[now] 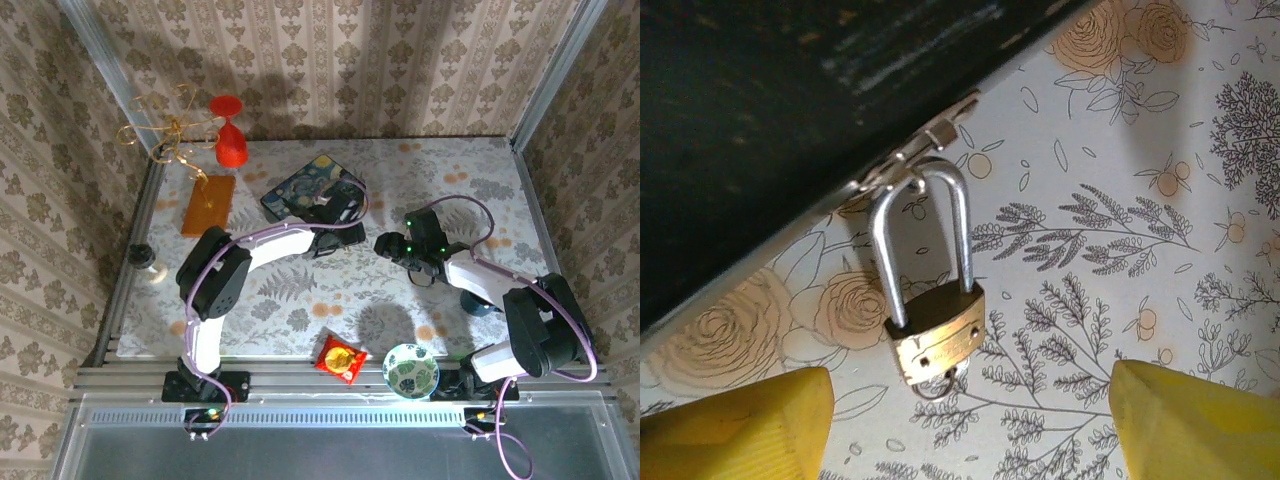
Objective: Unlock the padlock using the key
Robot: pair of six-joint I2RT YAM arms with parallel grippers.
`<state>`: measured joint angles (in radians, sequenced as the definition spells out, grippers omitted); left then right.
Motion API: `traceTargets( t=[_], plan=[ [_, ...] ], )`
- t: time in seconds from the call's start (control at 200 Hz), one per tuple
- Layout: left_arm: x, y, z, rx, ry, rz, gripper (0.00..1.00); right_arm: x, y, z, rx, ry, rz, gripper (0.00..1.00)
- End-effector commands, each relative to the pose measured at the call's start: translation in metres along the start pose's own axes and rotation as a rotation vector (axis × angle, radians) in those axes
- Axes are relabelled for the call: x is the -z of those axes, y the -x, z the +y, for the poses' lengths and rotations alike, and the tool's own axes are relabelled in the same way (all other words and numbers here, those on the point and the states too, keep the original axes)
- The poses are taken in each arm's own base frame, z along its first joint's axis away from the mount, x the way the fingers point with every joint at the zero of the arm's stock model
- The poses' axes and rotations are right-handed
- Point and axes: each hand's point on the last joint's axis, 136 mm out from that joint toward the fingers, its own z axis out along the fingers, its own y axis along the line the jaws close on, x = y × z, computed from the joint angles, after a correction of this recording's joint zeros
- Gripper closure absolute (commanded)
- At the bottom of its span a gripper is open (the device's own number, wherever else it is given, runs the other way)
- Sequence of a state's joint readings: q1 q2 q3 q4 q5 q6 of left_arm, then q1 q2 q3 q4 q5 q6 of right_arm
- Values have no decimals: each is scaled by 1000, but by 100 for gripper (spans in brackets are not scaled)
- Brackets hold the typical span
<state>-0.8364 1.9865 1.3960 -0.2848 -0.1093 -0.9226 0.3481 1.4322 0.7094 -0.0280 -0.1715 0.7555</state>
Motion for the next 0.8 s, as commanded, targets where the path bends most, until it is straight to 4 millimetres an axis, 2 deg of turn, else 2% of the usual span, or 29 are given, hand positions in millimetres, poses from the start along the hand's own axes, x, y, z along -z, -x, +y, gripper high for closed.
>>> traceTargets(
  t=[0.0,0.15,0.275,0.53,0.65,0.795],
  plan=[
    [-11,9,-4,12,-34,-48,26,7,4,-3,-16,-11,-32,44],
    [-23,12,2,21,-34,-58,27,7,3,-4,-23,-13,-30,44],
    [-27,14,4,17,-22,-63,31,7,4,-4,-24,-14,-34,44],
    [-37,16,10,7,1,-97,31,6,5,-1,-30,3,-39,44],
    [-40,19,12,-13,10,-136,45,6,4,-1,-30,3,-37,44],
    [-36,22,9,-34,5,-162,55,5,1,-4,-35,6,-33,44]
  ],
)
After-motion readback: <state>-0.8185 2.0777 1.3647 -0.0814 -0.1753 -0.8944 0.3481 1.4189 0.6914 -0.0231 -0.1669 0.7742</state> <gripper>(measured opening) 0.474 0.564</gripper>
